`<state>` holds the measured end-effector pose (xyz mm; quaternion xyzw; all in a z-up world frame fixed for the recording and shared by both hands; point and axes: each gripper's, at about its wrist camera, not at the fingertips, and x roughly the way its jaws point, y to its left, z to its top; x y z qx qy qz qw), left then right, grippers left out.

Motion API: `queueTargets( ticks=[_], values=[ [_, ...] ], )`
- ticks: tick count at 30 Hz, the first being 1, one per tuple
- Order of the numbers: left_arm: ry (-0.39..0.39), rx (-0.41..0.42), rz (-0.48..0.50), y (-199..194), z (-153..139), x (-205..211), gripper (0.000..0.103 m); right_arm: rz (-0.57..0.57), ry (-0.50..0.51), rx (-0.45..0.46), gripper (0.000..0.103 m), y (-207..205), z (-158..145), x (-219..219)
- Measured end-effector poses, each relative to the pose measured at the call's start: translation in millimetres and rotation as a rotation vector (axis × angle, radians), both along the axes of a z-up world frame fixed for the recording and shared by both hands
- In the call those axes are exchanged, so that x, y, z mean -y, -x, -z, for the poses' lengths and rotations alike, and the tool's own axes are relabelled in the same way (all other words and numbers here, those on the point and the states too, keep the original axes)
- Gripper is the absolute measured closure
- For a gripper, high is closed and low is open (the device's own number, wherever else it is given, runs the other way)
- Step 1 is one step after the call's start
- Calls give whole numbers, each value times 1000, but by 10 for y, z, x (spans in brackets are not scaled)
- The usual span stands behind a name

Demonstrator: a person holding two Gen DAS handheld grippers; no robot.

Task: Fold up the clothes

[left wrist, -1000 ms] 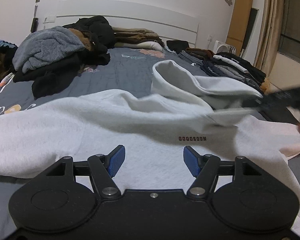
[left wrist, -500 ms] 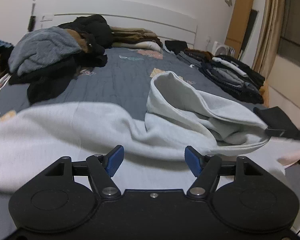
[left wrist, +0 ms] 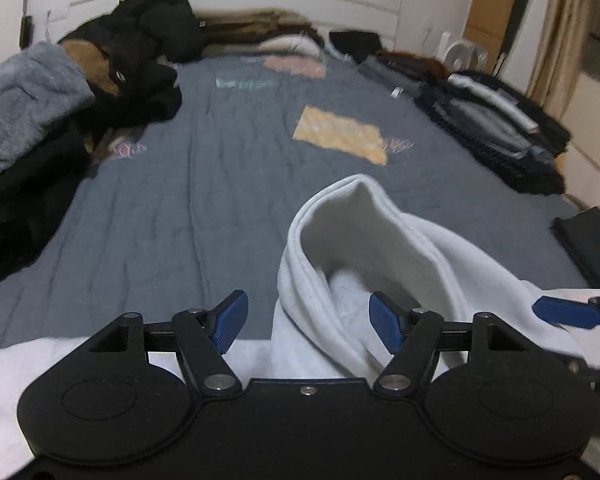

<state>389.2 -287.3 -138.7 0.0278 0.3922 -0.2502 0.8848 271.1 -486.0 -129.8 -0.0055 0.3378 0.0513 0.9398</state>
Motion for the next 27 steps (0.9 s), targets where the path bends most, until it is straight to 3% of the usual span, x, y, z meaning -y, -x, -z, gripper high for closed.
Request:
queueTargets(
  ticks=[3,4,5,6,10,16,18,19,23,27],
  values=[
    [-27,-33,-7,-193,122,130,45,-24,40,-29,50,-92,105,-34],
    [-37,-44,-10,-258,163,173,58,-32,57,-38,50,-113,134,-48],
    [-46,-55,-12,-322,204,216,81,-32,69,-51,50,-113,145,-57],
    [-55,-67,-15,-387,245,259,87,-38,72,-50,50,-105,144,-69],
    [-88,-5,19,-354,119,274,93,-89,188,-75,50,-122,170,-237],
    [-95,112,85,-112,-349,199,96,-111,329,-95,49,-203,205,-438],
    [-96,154,115,73,-498,155,96,-128,359,-90,66,-213,251,-432],
    [-95,168,136,223,-510,115,96,-95,354,-67,99,-178,224,-389],
    [-90,225,217,822,-557,-44,96,3,135,57,100,188,-132,-40],
    [-85,281,298,1422,-604,-203,96,18,-23,199,103,859,-514,196]
  ],
)
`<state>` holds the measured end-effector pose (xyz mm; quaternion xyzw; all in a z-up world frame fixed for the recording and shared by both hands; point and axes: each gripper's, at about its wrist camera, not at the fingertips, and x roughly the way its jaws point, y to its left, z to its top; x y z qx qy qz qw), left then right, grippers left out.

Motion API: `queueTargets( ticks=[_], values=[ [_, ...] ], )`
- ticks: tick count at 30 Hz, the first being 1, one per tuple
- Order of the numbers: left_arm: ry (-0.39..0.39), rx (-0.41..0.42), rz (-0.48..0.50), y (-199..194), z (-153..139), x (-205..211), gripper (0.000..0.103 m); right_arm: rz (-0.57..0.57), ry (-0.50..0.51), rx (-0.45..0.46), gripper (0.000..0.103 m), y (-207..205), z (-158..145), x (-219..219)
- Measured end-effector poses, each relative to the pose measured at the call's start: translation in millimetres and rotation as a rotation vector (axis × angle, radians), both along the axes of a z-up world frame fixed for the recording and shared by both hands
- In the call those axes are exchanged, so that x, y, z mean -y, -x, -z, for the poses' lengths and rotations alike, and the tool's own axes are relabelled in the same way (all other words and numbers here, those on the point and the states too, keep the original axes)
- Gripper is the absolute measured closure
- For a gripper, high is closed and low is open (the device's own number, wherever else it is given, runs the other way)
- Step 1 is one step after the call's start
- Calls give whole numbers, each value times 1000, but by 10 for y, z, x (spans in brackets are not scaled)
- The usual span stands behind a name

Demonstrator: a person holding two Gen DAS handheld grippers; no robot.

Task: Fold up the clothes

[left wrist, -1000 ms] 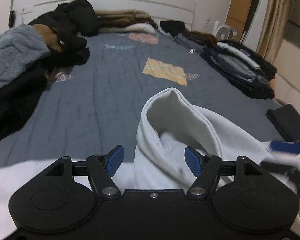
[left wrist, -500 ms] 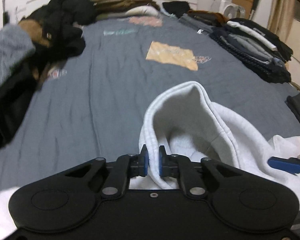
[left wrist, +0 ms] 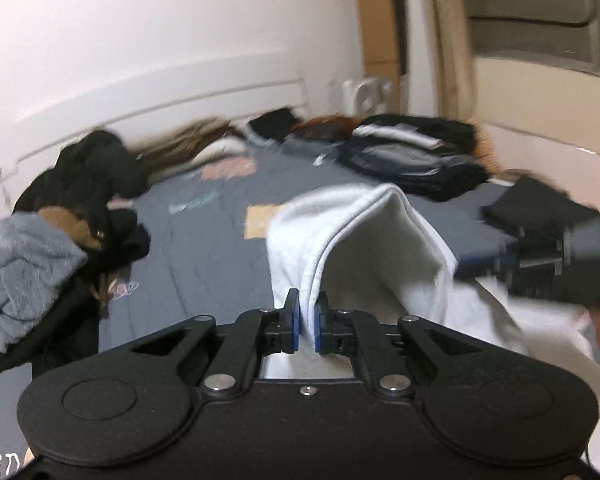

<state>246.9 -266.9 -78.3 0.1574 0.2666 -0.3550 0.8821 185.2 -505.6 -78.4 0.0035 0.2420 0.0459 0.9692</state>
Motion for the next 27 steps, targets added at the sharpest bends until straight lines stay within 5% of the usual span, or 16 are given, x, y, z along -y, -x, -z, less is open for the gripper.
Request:
queueTargets(
  ticks=[4,7,14,15,17,18,22,27],
  values=[
    [1,53,84,600,-47,-159,96,-30,-113,64,103,786,-174,96],
    [-8,83,143,1041,-37,-268,95,-54,-178,23,103,1180,-94,76],
    [-239,-49,297,1779,499,-320,86,-36,-319,-105,99,1635,411,28],
    [-236,-67,307,1814,457,-343,81,-34,-346,-116,98,1675,462,46],
    [-180,-90,296,1811,318,-395,48,-36,-308,-125,92,1670,463,72],
    [-138,-93,273,1763,246,-434,43,-38,-288,-129,89,1668,463,84],
    [-23,-97,152,1468,105,-530,42,-29,-182,-135,56,1582,499,126],
    [1,-228,75,1093,349,-425,41,-137,-71,-221,54,1330,725,34]
  ],
)
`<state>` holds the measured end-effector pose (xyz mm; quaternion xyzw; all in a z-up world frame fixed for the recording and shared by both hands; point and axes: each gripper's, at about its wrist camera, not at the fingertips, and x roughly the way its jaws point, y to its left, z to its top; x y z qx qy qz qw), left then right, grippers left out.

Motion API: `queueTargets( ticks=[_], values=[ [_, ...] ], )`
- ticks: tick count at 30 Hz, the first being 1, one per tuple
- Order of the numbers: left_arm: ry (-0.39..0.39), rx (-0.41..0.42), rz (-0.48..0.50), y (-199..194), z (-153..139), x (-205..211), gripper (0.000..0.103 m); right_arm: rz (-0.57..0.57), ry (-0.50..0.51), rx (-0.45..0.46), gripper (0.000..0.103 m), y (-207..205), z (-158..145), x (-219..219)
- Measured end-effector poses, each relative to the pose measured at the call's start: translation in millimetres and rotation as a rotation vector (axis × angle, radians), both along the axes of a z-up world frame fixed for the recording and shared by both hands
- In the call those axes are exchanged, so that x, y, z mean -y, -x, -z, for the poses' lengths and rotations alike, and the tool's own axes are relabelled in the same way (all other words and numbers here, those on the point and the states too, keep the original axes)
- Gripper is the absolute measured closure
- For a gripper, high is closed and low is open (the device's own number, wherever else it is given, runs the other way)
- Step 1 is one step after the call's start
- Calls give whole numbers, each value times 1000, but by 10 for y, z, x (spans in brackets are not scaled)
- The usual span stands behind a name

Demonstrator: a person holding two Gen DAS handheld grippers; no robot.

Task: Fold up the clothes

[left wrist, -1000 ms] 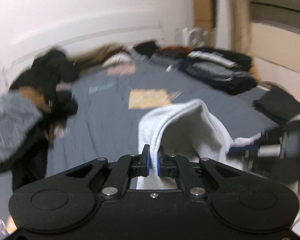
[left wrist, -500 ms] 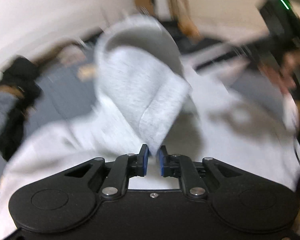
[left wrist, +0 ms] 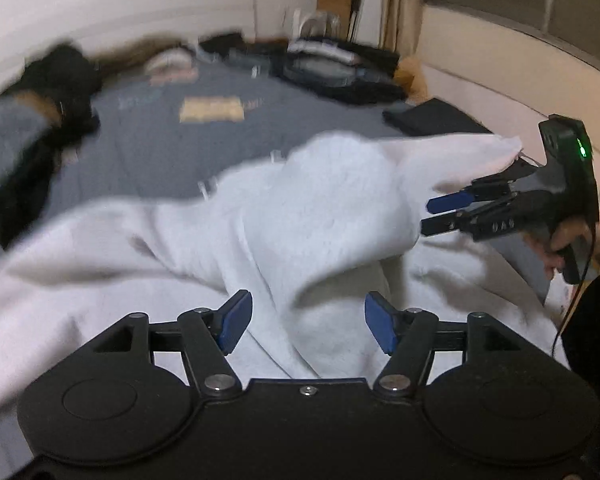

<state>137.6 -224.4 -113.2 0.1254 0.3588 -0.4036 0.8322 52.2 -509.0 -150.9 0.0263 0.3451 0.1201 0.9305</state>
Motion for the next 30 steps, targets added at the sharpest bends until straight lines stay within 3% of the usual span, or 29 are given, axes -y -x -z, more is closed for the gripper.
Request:
queueTargets(
  ticks=[4,10,12,13,14,16,18,21,24,25,27,30],
  values=[
    [-43,-4,3,-52,278,169,41,-17,68,-42,53,-211,300,-41],
    [-28,-45,-1,-220,502,289,41,9,71,-63,53,-517,362,160],
    [-16,-57,10,-219,550,282,41,-35,101,-84,53,-610,407,142],
    [-17,-40,28,-204,562,304,55,-52,129,-82,53,-625,412,123],
    [-25,-20,47,-197,571,327,82,-57,127,-72,54,-624,406,123],
    [-62,46,82,-191,573,374,92,-51,102,-41,57,-619,391,141],
    [-120,179,109,-140,525,412,94,-23,77,-11,69,-608,389,169],
    [-219,462,144,6,400,430,95,16,32,56,82,-542,338,221],
    [-281,743,163,167,314,401,95,35,6,154,88,-433,180,260],
    [-294,781,174,227,313,391,95,39,-1,192,89,-376,115,260],
    [-297,715,208,362,380,369,94,37,5,239,90,-271,3,242],
    [-301,616,259,565,480,337,89,-41,35,152,90,-148,-45,205]
  ],
)
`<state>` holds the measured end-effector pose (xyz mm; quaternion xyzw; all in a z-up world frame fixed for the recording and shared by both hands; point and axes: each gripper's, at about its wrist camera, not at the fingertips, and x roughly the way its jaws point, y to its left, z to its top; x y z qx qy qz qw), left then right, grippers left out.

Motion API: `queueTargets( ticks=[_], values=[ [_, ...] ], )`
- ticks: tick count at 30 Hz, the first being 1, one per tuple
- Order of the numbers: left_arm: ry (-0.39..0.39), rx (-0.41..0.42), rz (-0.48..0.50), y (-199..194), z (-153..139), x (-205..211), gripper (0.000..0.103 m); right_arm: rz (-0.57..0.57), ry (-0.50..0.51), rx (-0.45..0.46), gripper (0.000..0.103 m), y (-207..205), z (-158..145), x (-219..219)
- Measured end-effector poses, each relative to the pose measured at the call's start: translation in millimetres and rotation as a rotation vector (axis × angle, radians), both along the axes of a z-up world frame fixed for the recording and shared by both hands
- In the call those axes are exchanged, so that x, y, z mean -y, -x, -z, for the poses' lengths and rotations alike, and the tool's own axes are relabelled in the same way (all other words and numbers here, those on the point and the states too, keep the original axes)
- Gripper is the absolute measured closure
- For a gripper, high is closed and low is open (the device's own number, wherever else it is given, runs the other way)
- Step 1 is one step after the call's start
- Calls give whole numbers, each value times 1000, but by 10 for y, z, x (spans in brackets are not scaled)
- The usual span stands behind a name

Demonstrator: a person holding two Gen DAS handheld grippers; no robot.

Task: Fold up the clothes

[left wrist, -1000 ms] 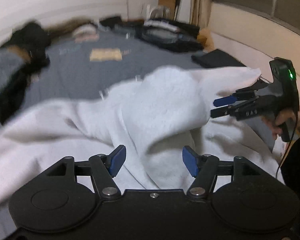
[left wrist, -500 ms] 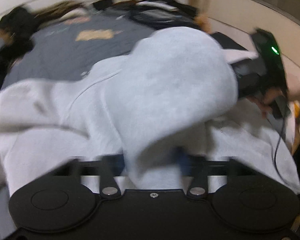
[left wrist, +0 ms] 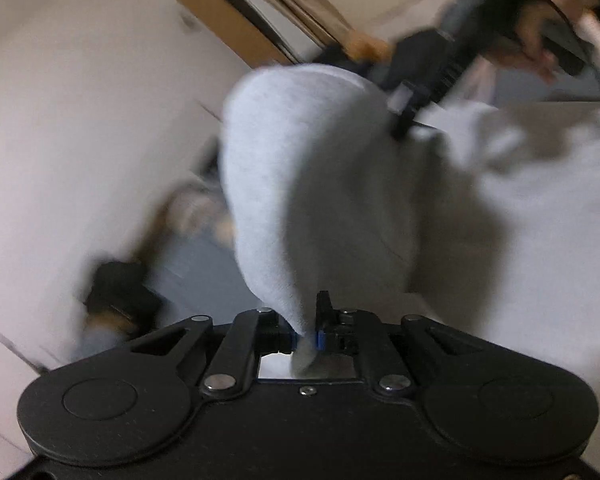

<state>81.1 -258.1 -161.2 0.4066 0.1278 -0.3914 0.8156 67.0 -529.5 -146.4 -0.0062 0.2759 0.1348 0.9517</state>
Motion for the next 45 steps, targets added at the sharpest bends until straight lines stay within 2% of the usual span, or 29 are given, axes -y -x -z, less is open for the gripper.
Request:
queueTargets(
  ticks=[3,4,5,7,8,9,11,13,15,17,18,20,25,28,31,34,37,38,39,40,41,43,45],
  values=[
    [-28,-102,28,203,100,-32,83,-69,51,-142,92,128,87,-18],
    [-38,-136,38,271,133,-43,76,-91,69,-178,92,191,121,-20],
    [-47,-170,47,338,167,-54,63,-96,60,-206,94,257,144,15],
    [-42,-248,62,397,121,-99,44,-109,9,-266,100,362,164,95],
    [-23,-292,62,385,58,-138,39,-120,-9,-290,100,406,172,120],
    [9,-338,54,341,-28,-190,39,-129,-20,-319,100,445,182,136],
    [75,-430,37,251,-198,-296,39,-68,-72,-320,96,508,166,197],
    [177,-510,-36,25,-346,-425,39,-34,-205,-280,95,525,59,393],
    [295,-585,-132,-255,-485,-563,39,42,-314,-216,82,507,-75,581],
    [413,-658,-229,-535,-624,-702,39,122,-406,-152,59,390,-157,769],
    [449,-686,-273,-673,-641,-728,39,157,-427,-155,58,243,-149,840],
    [460,-716,-347,-945,-545,-671,39,224,-467,-162,57,-53,-133,977],
    [488,-791,-533,-1626,-303,-528,39,283,-392,-276,56,-866,63,982],
    [491,-835,-630,-1959,-111,-455,39,290,-394,-344,56,-1199,254,956],
    [500,-804,-626,-2039,-84,-450,39,286,-343,-389,56,-1423,413,889],
    [513,-754,-603,-2073,-105,-450,41,292,-354,-441,56,-1576,540,853],
    [527,-704,-579,-2106,-125,-450,56,284,-415,-447,58,-1636,614,805],
    [531,-687,-571,-2117,-132,-450,67,281,-453,-443,68,-1644,630,795],
    [535,-671,-563,-2128,-138,-450,71,299,-453,-425,80,-1643,618,777],
    [540,-654,-555,-2140,-145,-450,78,314,-442,-409,96,-1656,603,760],
    [544,-638,-547,-2151,-152,-450,83,310,-465,-383,98,-1650,564,770],
    [552,-604,-531,-2173,-165,-450,86,303,-510,-330,98,-1636,485,790],
    [561,-571,-515,-2195,-179,-450,86,306,-562,-236,98,-1604,326,839]
  ],
)
